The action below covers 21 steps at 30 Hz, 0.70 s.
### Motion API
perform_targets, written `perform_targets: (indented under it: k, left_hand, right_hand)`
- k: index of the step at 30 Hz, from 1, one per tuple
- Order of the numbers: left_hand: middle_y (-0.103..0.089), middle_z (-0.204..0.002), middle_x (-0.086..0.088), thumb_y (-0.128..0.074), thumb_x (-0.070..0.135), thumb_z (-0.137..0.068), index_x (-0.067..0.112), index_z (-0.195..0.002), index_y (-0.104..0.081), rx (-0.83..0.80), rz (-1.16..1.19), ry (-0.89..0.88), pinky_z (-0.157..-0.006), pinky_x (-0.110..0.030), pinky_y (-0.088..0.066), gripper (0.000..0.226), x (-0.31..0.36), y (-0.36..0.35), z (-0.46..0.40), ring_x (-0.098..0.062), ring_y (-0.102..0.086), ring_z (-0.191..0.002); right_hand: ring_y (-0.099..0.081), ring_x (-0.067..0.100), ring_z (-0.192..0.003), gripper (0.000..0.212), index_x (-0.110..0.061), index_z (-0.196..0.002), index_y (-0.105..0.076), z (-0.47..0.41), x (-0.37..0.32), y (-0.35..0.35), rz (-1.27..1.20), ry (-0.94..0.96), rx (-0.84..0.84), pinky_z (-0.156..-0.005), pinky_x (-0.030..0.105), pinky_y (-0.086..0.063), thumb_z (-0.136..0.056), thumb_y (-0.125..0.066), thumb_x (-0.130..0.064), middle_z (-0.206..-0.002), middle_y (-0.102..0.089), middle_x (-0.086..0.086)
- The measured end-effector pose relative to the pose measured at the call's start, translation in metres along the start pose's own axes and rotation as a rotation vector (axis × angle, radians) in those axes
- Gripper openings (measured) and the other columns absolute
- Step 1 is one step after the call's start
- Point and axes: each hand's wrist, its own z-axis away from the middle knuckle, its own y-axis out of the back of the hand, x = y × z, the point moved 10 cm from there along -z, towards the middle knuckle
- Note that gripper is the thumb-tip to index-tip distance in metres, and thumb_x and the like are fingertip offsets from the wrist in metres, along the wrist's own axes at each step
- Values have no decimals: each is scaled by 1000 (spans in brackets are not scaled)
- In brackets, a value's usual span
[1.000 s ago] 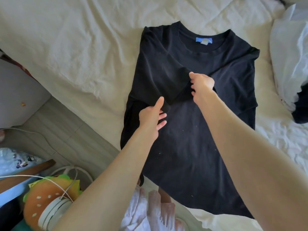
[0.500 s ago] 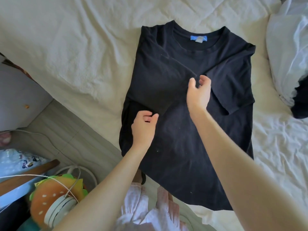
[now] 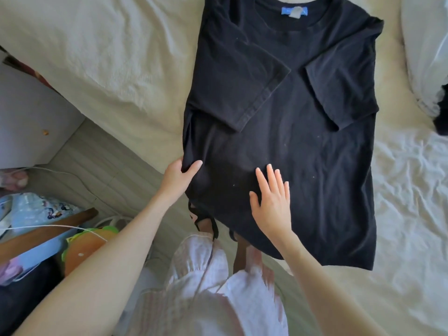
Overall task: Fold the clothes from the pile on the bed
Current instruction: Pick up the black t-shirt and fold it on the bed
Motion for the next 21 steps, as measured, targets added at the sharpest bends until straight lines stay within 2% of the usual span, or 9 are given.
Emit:
perform_targets:
  k: [2,4,7,9,13,15,17,21]
  left_hand:
    - [-64,-95,7,-57,29,-92,16,-104,-59,3,21,50,-68,-9,-45,17,-26,-1,22,-8,-59,-91]
    - [-64,-88,5,-60,26,-91,12,-96,-60,11,-10,113,-61,-10,-44,15,-52,-1,45,-10,-59,-84]
    - [-63,-94,-1,-61,20,-91,12,-98,-58,-22,-64,205,-69,-25,-44,11,-83,-10,79,-16,-57,-88]
    - [-63,-97,-2,-60,16,-91,11,-102,-59,-25,-84,248,-76,-30,-44,12,-97,-16,99,-18,-58,-91]
    - [-66,-85,-11,-60,16,-91,3,-97,-63,42,-115,313,-73,-34,-46,15,-127,-26,131,-27,-62,-79]
    - [-65,-86,-11,-60,15,-91,3,-98,-62,107,-90,329,-75,-37,-47,14,-141,-32,146,-26,-59,-79]
    - [-61,-95,-11,-56,16,-93,6,-102,-57,207,-55,333,-75,-34,-43,14,-152,-34,161,-23,-56,-86]
    - [-54,-108,-8,-45,20,-98,12,-109,-45,399,45,292,-82,-34,-39,13,-156,-27,182,-23,-51,-97]
  right_hand:
    - [-11,25,-146,51,-18,-146,-33,5,9,2,13,2,-29,-117,39,-3,-98,-46,-23,-157,-20,5]
    - [-11,23,-147,50,-18,-146,-33,13,19,4,8,-6,-49,-118,39,-5,-98,-45,-22,-158,-19,3]
    - [-11,21,-147,49,-17,-146,-34,31,36,5,-6,-19,-75,-118,40,-9,-99,-44,-21,-158,-18,3]
    - [-11,20,-146,48,-17,-145,-36,47,51,4,5,-25,-95,-118,42,-12,-99,-44,-21,-158,-18,3]
    - [-16,21,-145,44,-14,-141,-42,74,98,9,10,-62,-85,-117,43,-16,-98,-46,-21,-156,-24,4]
    - [-17,23,-144,43,-13,-139,-43,84,137,21,4,-144,-26,-116,44,-16,-97,-47,-22,-154,-27,6]
    - [-20,25,-143,45,-11,-139,-42,96,183,36,-32,-269,60,-116,45,-18,-96,-48,-22,-153,-29,7]
    - [-37,31,-131,51,-6,-138,-38,111,264,47,-193,-492,144,-107,44,-32,-93,-52,-25,-143,-39,14]
